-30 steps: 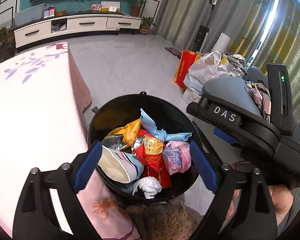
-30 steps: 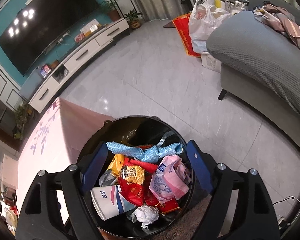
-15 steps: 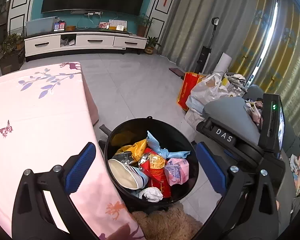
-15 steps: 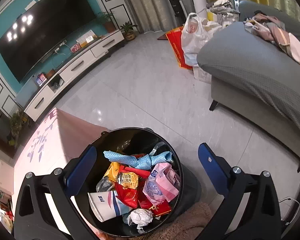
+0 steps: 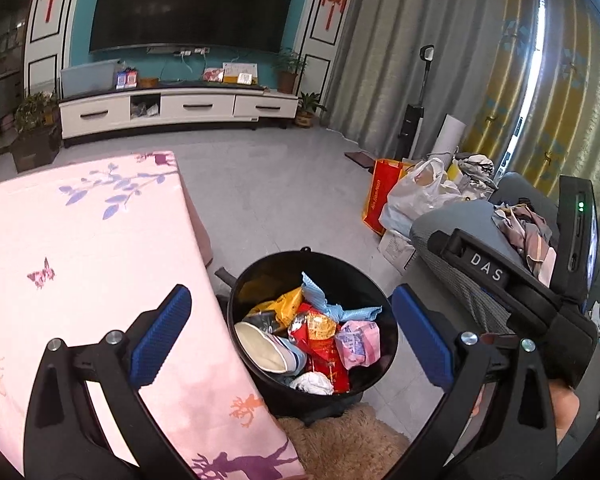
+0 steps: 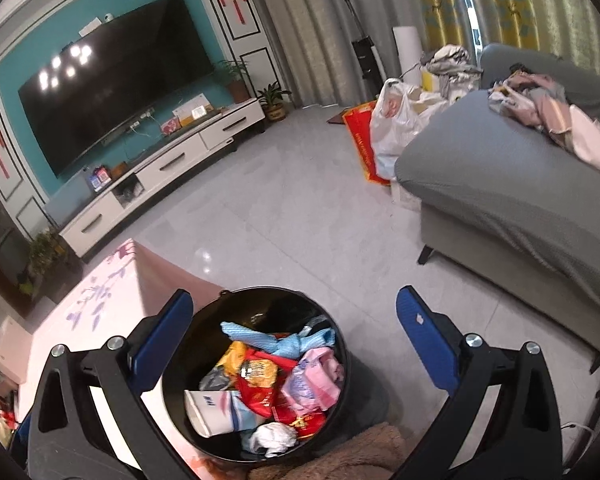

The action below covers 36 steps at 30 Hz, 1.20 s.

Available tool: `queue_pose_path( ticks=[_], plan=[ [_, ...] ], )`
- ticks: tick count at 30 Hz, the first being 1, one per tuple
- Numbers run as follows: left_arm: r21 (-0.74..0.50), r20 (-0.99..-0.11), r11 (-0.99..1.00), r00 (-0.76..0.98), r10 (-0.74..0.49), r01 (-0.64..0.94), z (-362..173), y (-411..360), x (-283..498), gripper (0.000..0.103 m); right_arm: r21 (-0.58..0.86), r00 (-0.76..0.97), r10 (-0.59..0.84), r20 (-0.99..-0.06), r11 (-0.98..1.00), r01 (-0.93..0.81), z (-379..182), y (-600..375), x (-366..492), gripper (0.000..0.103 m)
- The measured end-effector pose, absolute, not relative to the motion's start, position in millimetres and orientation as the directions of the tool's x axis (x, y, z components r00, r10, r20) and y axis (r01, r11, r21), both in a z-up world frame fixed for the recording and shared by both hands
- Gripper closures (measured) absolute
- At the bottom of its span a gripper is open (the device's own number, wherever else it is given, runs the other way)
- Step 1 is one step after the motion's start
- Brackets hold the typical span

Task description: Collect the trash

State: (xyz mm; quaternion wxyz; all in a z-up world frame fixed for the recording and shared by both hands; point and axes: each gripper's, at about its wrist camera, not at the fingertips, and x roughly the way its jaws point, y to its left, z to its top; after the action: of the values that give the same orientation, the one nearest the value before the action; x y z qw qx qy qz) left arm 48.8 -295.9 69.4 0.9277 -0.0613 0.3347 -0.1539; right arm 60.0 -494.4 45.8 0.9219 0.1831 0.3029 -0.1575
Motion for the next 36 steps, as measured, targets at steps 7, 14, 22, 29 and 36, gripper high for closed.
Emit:
queue_pose_path(
  ticks=[7, 14, 22, 29, 36],
  plan=[
    [-0.212, -0.646, 0.946, 0.692, -0.323, 0.244, 57, -302, 53, 0.003, 0.220, 0.759, -0.176, -0.627, 0.895, 0.389, 43, -490, 62, 0.003],
    [-0.213, -0.674, 0.949, 0.668, -0.316, 0.234, 48, -305, 56, 0.003, 0.204, 0.751, -0.172, -0.637, 0.903, 0.379, 40, -487, 65, 0.003],
    [-0.209, -0.694, 0.951, 0.651, -0.308, 0.228, 40, -306, 59, 0.003, 0.187, 0.748, -0.166, -0.643, 0.913, 0.362, 39, -483, 68, 0.003],
    [-0.210, -0.712, 0.953, 0.634, -0.302, 0.219, 33, -307, 63, 0.003, 0.165, 0.744, -0.161, -0.649, 0.924, 0.344, 37, -477, 70, 0.003],
    [-0.212, -0.727, 0.954, 0.618, -0.300, 0.213, 27, -308, 66, 0.003, 0.144, 0.728, -0.159, -0.667, 0.931, 0.336, 33, -473, 74, 0.003]
  ],
)
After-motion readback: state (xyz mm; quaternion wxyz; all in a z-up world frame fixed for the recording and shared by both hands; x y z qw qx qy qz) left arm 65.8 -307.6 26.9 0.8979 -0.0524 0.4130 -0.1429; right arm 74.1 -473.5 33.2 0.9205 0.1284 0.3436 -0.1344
